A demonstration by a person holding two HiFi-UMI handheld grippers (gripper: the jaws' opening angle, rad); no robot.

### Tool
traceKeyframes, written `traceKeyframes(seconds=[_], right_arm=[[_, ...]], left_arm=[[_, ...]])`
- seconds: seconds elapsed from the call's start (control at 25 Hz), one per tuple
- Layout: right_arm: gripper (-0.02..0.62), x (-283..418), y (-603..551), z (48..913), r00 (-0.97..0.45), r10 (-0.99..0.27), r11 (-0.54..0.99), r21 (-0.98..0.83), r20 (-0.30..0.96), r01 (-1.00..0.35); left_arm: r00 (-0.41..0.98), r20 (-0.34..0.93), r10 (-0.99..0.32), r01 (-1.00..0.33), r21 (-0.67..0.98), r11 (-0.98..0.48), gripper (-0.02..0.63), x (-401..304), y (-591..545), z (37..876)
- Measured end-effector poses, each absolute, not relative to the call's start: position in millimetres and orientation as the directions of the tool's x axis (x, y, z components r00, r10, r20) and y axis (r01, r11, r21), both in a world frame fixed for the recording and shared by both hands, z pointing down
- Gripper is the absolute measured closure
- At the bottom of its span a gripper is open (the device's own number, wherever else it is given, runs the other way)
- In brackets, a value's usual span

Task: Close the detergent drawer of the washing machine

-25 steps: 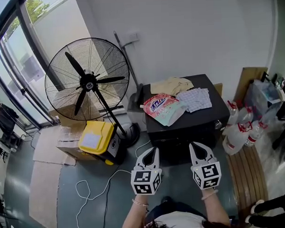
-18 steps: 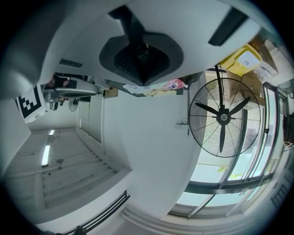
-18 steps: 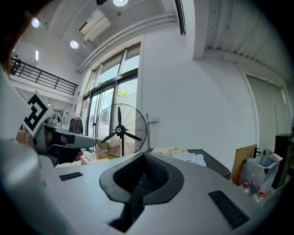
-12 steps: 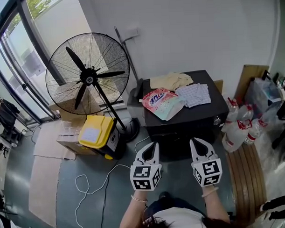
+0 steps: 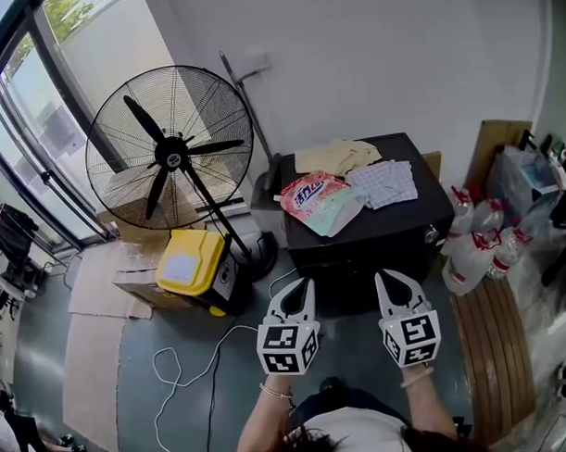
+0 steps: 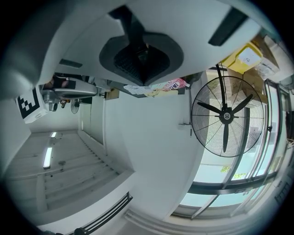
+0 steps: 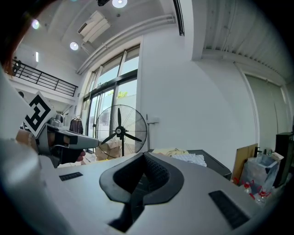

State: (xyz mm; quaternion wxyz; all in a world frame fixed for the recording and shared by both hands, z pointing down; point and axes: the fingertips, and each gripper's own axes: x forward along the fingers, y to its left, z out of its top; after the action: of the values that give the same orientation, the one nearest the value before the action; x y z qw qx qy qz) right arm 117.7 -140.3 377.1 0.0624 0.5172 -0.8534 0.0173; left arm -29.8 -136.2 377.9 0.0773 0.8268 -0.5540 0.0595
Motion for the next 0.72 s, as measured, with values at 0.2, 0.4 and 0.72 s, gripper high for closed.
traceKeyframes(seconds=[0.2, 0.4, 0.72], right_arm=[[0.568, 116, -143, 378, -0.447, -0.885, 0.455, 0.037, 0.126, -0.890], [0.568, 115, -146, 380, -0.439, -0.890, 0.446, 0.035, 0.121, -0.894], [0.568, 105, -150, 379, -0.440, -0.891, 0.446, 0.029, 0.114, -0.895]], left_arm=[[0.390, 0.192, -0.901, -0.921, 0.059, -0.386, 0.588, -30, -139, 379], [0.402, 0.192, -0.895, -0.915, 0.049, -0.400, 0.588, -31, -144, 380], [0.403, 0.198, -0.894, -0.914, 0.043, -0.403, 0.588, -41, -148, 382]])
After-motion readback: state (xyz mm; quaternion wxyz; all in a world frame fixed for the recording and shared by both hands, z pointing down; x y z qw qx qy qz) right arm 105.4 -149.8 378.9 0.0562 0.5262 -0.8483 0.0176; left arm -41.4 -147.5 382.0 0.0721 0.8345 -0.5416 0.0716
